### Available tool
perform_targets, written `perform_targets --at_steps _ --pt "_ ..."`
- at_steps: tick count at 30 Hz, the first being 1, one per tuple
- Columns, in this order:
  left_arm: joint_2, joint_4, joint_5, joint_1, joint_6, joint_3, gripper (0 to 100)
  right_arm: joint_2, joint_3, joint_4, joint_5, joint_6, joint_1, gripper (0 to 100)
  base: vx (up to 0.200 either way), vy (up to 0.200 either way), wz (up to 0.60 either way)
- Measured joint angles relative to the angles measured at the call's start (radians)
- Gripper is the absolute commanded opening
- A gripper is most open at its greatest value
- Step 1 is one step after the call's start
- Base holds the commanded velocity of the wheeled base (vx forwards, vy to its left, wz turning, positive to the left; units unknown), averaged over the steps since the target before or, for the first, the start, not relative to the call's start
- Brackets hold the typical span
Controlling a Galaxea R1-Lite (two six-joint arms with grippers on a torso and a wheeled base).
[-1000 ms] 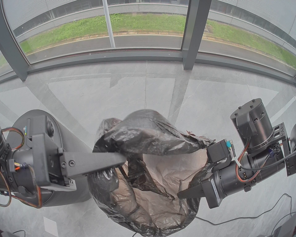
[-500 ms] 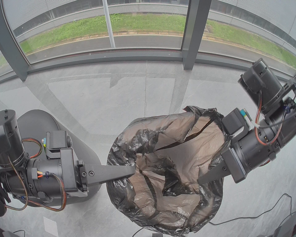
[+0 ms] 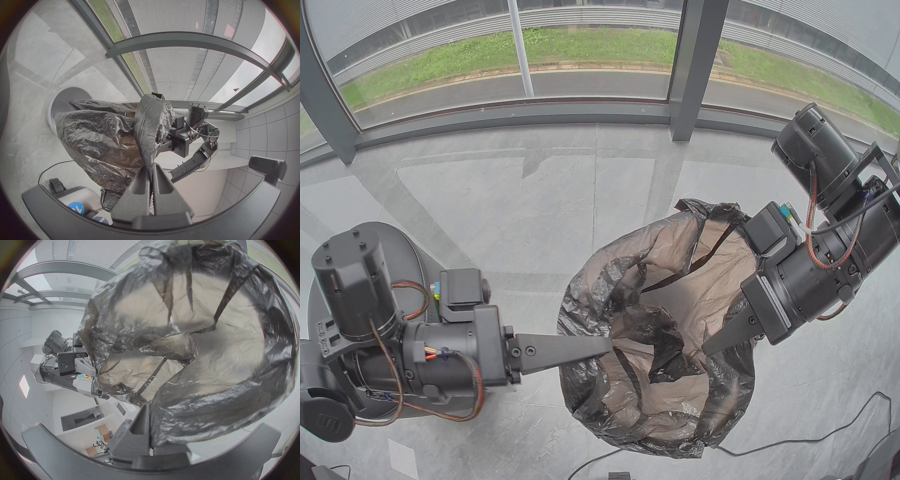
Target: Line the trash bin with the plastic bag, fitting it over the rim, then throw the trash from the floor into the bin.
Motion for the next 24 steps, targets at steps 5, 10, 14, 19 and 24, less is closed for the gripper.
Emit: perform_targets --at_steps 5,10,14,19,24 --pt "0.089 -0.070 -0.003 -0.002 -0.006 0.008 0 0.008 0.006 -0.003 0.000 -0.012 -0.031 0 0.000 0.000 0.00" --pt "0.154 -0.083 -0.004 -0.003 -0.006 0.008 0 0.021 0.013 -0.007 0.000 -0.020 -0.059 0 0.000 0.000 0.00" --pt "0.199 -0.117 -0.001 0.002 -0.005 0.005 0 0.039 0.021 -0.026 0.002 -0.039 -0.079 0 0.000 0.000 0.00" --pt "0.262 -0.206 0.000 0.034 -0.007 0.011 0 0.068 0.039 -0.099 0.003 -0.079 -0.104 0 0.000 0.000 0.00" --pt "0.322 -0.272 0.000 0.065 -0.007 0.006 0 0.122 0.050 -0.169 0.002 -0.087 -0.114 0 0.000 0.000 0.00"
